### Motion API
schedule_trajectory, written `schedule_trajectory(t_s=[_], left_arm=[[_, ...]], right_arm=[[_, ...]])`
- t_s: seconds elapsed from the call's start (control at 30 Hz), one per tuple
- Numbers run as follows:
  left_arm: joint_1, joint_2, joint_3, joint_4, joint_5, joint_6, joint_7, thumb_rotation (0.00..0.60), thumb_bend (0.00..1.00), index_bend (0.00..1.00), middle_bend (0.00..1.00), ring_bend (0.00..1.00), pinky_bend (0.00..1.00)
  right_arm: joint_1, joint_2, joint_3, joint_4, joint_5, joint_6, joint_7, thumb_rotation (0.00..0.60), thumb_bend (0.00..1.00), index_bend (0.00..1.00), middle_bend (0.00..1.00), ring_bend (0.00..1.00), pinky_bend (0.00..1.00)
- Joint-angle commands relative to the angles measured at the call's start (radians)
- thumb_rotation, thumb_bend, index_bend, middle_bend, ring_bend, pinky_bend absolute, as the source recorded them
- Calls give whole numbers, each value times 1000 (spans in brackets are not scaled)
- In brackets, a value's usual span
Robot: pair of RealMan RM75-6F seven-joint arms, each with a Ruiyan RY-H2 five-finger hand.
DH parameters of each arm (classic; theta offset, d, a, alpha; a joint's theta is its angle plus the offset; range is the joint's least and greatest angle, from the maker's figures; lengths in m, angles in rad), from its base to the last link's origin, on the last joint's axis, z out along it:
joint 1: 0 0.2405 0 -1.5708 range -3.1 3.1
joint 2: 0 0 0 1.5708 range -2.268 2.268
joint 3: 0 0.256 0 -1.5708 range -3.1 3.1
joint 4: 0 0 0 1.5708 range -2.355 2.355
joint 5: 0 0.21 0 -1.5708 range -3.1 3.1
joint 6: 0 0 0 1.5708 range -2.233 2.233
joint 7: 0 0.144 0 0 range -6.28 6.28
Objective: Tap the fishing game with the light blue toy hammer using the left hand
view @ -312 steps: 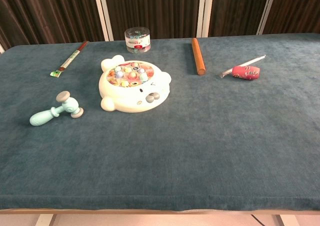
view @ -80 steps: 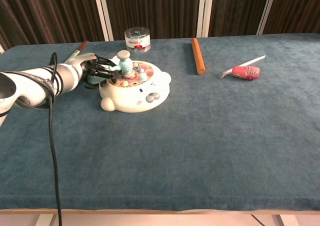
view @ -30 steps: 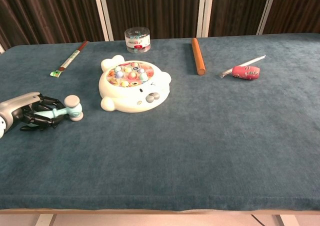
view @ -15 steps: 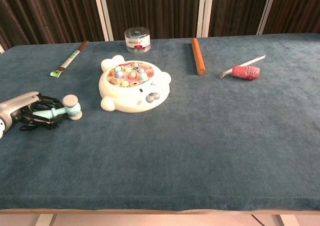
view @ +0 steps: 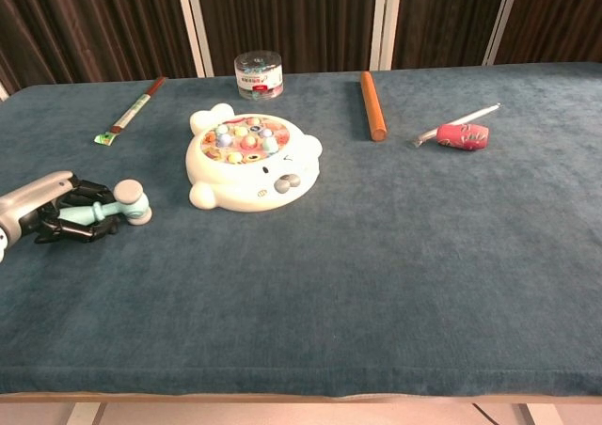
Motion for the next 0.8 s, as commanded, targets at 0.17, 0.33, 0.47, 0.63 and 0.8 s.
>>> schedule_trajectory(t_s=[0.17,0.33,0.47,0.63,0.8], left_arm=[[8,-26,8,51,38,38,-2,600,547,525,286,155,185],[11,-34,6,72,43,37,-8,600,529,520,279,146,165],[8,12,-15,1,-20,-65,-59,600,516,518,280,146,164],[-1,46,-20,-34,-49,-110,-41,600,500,509,264,133,141],[-1,27,-11,-6,-28,-74,-5,599,468,457,194,62,71]], right_arm=[[-1,-2,-1,1,-4,3,2,600,361,0,0,0,0],[-1,-1,-2,1,-6,4,4,600,360,0,0,0,0],[0,-2,-2,1,-6,2,3,600,360,0,0,0,0],[0,-2,-3,0,-4,-1,-2,600,361,0,0,0,0],[1,-2,-2,-1,-2,-2,-3,600,361,0,0,0,0]])
